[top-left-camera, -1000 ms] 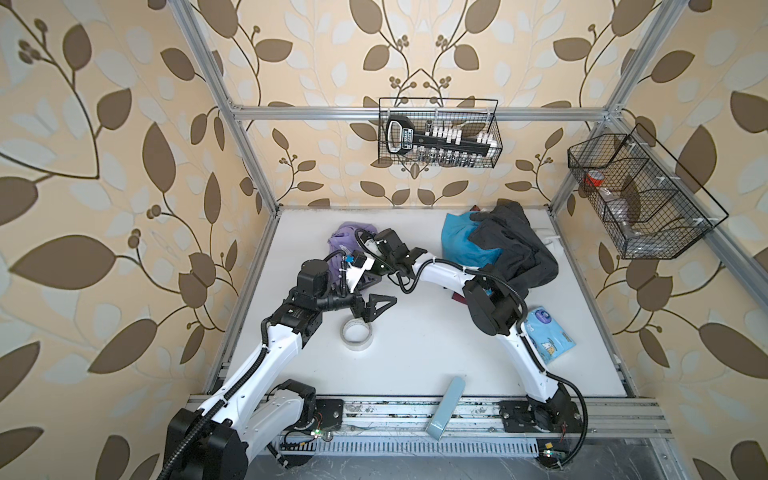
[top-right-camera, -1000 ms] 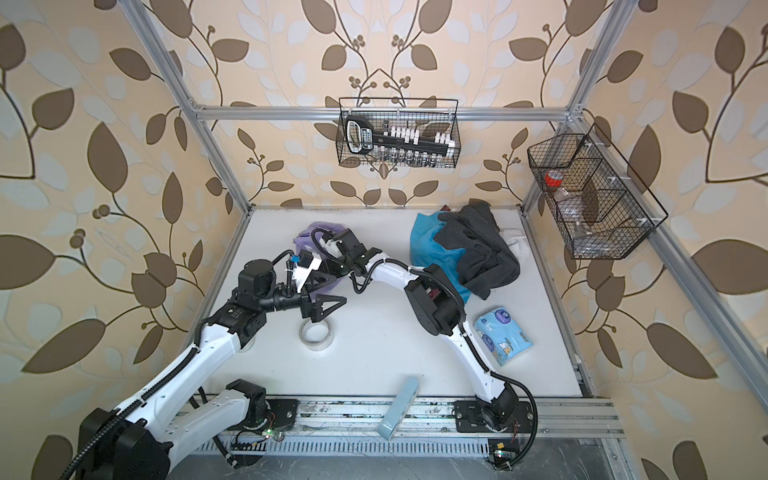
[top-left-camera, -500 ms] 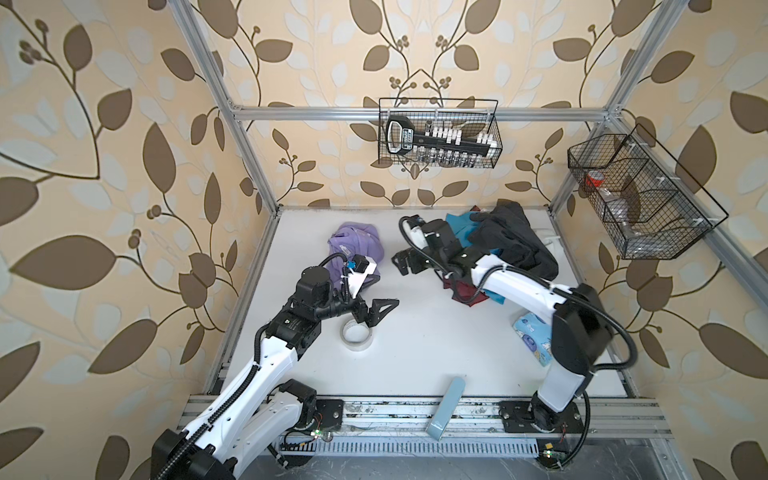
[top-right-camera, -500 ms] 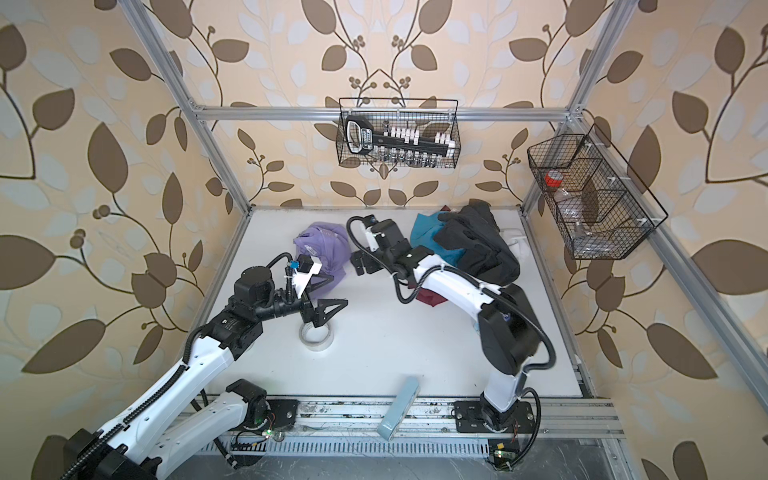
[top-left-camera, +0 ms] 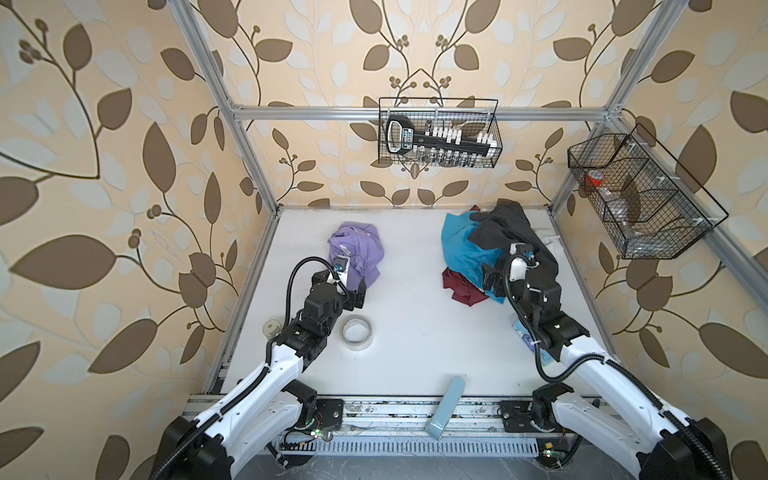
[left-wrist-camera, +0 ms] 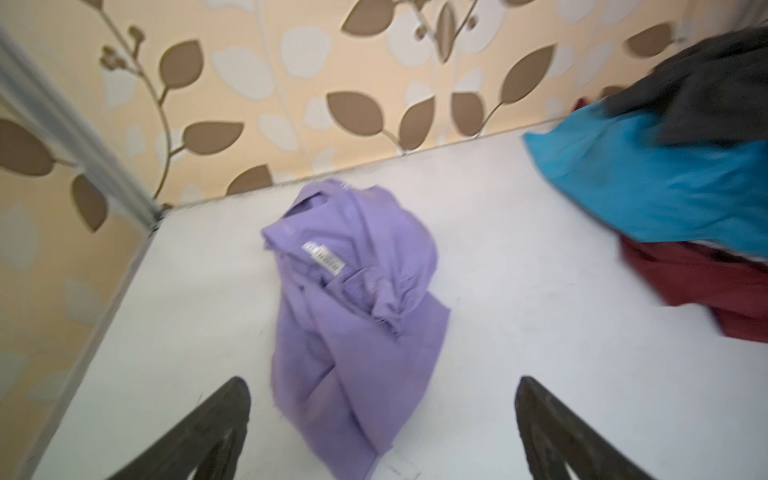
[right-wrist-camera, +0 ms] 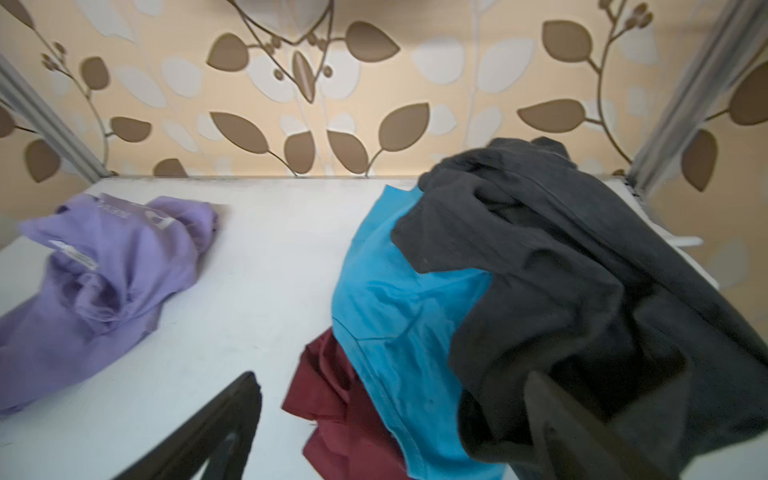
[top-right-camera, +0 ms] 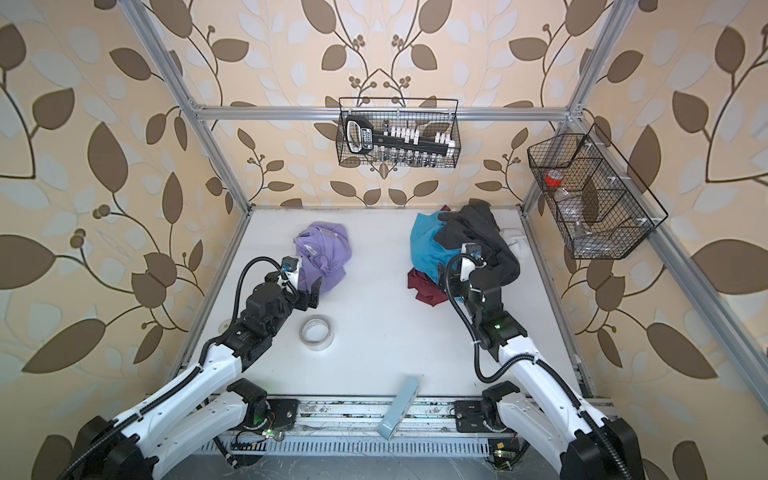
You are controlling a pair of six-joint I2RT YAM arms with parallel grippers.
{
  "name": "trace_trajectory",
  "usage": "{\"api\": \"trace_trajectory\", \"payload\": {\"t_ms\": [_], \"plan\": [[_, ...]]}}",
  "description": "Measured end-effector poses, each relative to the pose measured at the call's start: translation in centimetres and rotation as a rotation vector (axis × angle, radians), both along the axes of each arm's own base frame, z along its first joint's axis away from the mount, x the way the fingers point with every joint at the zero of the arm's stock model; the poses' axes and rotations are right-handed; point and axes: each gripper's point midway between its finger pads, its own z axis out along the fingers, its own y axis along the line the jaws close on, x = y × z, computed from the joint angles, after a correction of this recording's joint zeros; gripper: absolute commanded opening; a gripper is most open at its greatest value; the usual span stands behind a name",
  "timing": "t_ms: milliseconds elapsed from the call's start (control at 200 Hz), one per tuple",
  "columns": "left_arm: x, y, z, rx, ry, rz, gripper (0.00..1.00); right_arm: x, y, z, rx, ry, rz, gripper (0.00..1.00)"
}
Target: Pick out a specific cloth from the pile
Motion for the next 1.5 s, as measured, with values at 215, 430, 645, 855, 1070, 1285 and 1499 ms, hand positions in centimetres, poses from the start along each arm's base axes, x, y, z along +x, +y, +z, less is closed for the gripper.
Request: {"api": "trace_trajectory", "payload": {"t_ms": [215, 430, 645, 855, 1070, 1285, 1499], "plan": [[2.9, 6.3, -4.5, 0.027, 0.049, 0.241, 0.99, 1.3, -3.6, -4.2, -0.077, 0.010, -0.122, 0.99], [2.5, 7.1, -8.2, 0.012, 0.094, 0.248, 0.99, 2.4, -7.8, -6.3, -0.071, -0.006, -0.243, 0.99], [3.6, 5.6, -7.1, -0.034, 0.028, 0.173, 0.99, 2.1, -10.1, -7.6, -0.048, -0.033, -0.303, 0.99], [3.8, 6.3, -11.2, -0.025, 0.119, 0.192, 0.99, 2.5, -9.6, -8.4, -0.039, -0.070, -0.258, 0.97], [5.4, 8.6, -11.9, -0.092, 0.155, 0.251, 0.99, 3.3, -8.5, -10.7, -0.038, -0.039, -0.160, 0.99], [5.5, 8.5, -11.9, -0.120, 0.159, 0.247, 0.99, 3.4, -8.1, -10.5, -0.031, -0.049, -0.126, 1.00], [5.5, 8.4, -11.9, -0.127, 0.163, 0.241, 0.99, 3.4, -8.0, -10.4, -0.031, -0.055, -0.118, 1.00]]}}
